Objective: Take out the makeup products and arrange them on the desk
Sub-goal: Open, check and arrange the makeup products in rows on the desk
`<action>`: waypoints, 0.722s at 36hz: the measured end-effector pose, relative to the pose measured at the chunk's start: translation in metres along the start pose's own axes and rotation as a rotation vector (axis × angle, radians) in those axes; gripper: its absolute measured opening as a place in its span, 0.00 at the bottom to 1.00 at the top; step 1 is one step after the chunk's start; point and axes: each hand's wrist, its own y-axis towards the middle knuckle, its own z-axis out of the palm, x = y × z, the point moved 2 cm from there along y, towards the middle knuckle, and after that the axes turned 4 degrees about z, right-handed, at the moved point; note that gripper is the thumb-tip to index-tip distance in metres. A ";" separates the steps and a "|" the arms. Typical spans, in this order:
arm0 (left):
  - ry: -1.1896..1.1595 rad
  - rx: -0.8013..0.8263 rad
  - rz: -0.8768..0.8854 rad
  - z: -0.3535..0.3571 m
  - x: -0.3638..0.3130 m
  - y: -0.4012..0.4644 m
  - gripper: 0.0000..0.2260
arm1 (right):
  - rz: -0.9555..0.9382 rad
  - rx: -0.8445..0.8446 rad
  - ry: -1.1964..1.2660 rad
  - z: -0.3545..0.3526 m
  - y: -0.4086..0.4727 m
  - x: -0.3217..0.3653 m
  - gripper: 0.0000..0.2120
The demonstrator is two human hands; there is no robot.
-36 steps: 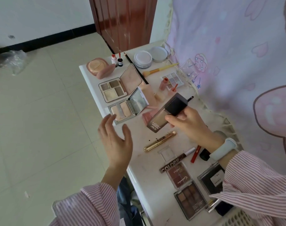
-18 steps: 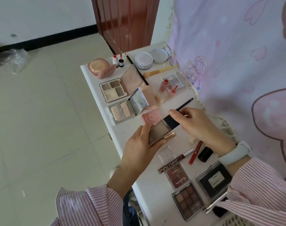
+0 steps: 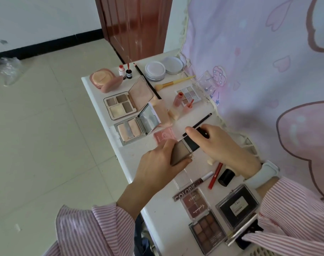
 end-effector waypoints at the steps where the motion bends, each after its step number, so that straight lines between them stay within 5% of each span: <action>1: -0.004 0.010 0.001 0.001 -0.001 -0.001 0.21 | -0.004 -0.006 -0.020 0.000 -0.001 0.001 0.22; 13: -0.066 -0.018 -0.009 0.011 -0.006 0.004 0.17 | 0.067 0.133 0.134 0.009 -0.002 -0.005 0.19; 26: -0.080 0.060 -0.033 0.011 -0.006 0.008 0.27 | -0.019 0.115 0.058 0.003 0.002 -0.012 0.21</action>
